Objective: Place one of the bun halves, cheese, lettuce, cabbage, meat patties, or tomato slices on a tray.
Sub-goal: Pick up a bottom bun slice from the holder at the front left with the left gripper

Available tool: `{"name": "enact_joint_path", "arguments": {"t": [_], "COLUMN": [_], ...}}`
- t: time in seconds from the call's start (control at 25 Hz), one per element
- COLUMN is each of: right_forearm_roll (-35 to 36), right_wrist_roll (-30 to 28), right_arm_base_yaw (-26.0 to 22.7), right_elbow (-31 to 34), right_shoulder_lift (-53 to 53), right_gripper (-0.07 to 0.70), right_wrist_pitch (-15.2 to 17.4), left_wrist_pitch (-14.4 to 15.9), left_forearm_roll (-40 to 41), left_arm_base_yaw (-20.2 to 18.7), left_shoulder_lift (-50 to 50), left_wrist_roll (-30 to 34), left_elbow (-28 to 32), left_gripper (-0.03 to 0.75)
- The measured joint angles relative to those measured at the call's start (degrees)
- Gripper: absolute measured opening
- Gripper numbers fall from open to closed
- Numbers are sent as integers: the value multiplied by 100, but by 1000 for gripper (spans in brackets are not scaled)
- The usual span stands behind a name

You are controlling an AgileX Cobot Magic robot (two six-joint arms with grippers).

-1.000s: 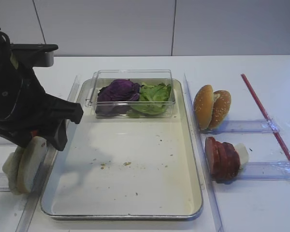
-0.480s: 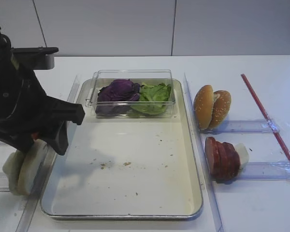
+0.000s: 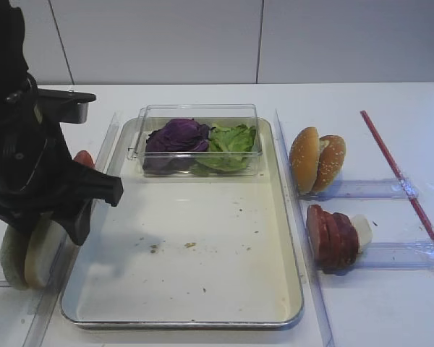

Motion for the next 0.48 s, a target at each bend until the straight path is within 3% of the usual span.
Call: {"name": "enact_joint_path", "arguments": {"t": [0.48], "right_forearm_roll": [0], "right_wrist_roll": [-1], "right_arm_base_yaw": [0], "right_elbow": [0], "right_shoulder_lift": [0], "right_gripper": [689], "right_wrist_pitch": [11], "left_wrist_pitch": [72], "left_forearm_roll": [257], "left_arm_base_yaw": [0], "left_shoulder_lift": [0], "left_wrist_roll": [-111], "left_elbow": [0], "left_gripper": [187]}}
